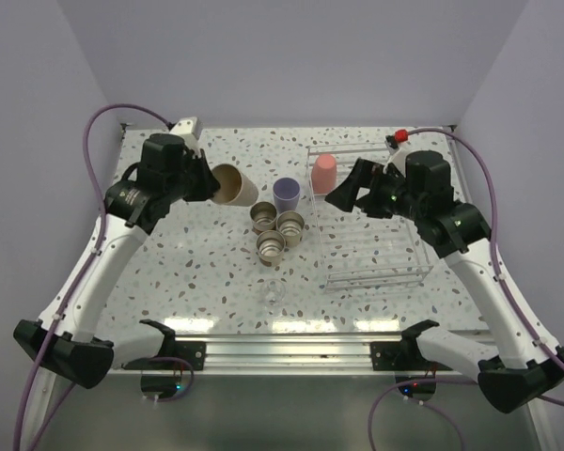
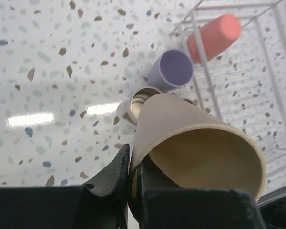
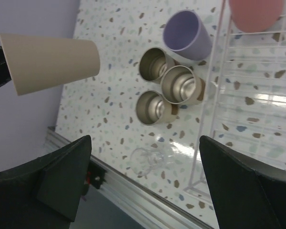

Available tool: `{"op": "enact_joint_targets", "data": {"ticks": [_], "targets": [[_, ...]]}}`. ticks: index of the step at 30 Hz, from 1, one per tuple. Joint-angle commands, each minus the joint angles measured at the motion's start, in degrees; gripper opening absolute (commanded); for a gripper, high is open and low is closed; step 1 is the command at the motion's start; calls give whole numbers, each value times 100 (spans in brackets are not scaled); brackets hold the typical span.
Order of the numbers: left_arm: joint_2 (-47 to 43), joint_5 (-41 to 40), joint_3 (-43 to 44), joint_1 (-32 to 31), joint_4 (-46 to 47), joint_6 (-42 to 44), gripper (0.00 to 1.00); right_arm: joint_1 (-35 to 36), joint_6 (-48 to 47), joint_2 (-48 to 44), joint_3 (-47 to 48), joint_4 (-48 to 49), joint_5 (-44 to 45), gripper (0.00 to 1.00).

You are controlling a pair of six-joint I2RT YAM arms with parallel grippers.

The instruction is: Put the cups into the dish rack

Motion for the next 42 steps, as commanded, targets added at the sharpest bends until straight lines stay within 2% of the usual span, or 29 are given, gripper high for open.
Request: {"op": "enact_joint_targets", "data": {"ticks": [1, 3, 7, 13, 19, 28, 31, 34, 42], "targets": [[-275, 553, 352, 88, 648, -203, 0, 5, 824, 260, 366, 764, -848, 98], [-416, 738, 221, 97, 1106, -424, 0, 13, 1159, 367, 411, 939, -1242, 98], [-986, 1545, -603, 167, 2992, -1196, 0, 5, 2099, 297, 244, 2078, -1648, 98], [-1076, 2153, -1211, 203, 4383, -1935, 0, 13, 2592, 332, 217, 3241, -2237, 98], [-1225, 2356, -1844, 212, 5694, -2577, 0, 31, 3358, 341, -169, 4499, -2537, 98], [-1243, 2681, -2187, 220, 6855, -3298, 0, 84, 3463, 499, -231, 4666, -2449, 98], [-1225, 2840, -2284, 220, 7233, -3527, 0, 92, 3762, 586, -415, 5078, -2388, 98], [-1234, 2849, -2337, 220, 7314, -3633, 0, 93, 4140, 674, -538, 5633, -2405, 98], [-1269, 2928, -2398, 220, 7401, -3677, 0, 330, 4026, 1000, -29, 5633, -2344, 98]]}}
